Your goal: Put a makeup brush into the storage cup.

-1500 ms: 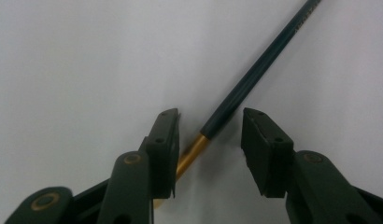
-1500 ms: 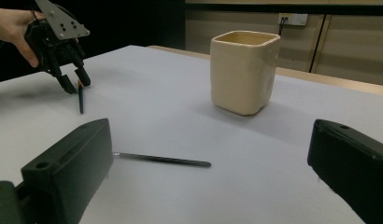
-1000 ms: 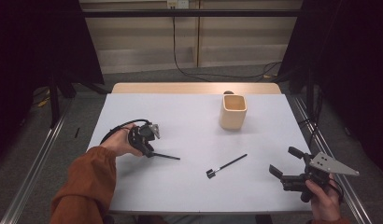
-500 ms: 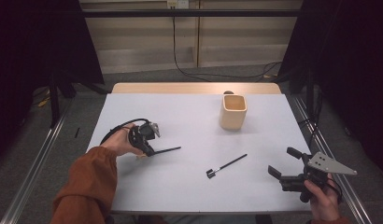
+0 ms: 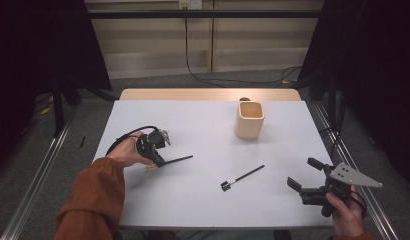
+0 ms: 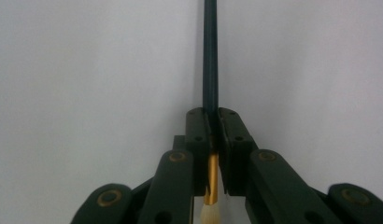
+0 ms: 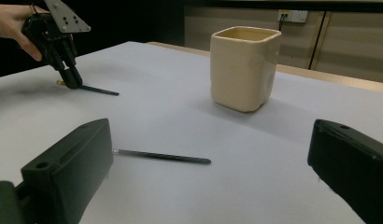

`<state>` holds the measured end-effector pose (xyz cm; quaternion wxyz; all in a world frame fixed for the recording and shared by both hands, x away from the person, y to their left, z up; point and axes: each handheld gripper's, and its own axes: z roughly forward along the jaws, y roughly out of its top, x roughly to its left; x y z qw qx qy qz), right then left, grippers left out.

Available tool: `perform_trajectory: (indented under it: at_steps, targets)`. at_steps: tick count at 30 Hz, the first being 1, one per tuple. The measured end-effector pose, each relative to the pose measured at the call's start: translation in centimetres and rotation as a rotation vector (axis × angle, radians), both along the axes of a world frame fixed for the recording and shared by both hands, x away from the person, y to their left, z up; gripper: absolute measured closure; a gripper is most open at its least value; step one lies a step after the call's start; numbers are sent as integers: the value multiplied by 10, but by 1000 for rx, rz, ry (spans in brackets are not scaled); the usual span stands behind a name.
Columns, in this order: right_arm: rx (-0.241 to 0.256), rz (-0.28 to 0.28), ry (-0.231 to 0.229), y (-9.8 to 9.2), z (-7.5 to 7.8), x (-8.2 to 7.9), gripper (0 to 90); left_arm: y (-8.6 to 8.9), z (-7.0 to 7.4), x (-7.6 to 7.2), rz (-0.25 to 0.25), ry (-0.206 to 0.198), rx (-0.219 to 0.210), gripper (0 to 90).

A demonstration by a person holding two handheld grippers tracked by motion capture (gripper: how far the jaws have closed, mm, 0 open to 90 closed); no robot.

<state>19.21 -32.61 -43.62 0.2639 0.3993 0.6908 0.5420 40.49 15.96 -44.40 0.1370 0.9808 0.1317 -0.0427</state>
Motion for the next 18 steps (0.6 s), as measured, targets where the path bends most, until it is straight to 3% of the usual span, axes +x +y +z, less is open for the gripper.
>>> perform_trajectory:
  at_steps: [5, 8, 11, 18]
  targets:
    - [1, 2, -2, 0, 0, 0, 0, 4, 8, -1, 21, -4, -44, 838]
    - [0, 2, 0, 0, 0, 0, 0, 7, 12, 0, 64, -18, -76, 838]
    - [-2, 5, -1, 1, 0, 0, 0, 9, 16, 1, 108, 17, -125, 837]
    - [4, 1, 1, 1, 0, -1, 0, 14, 25, -4, 198, 5, -238, 838]
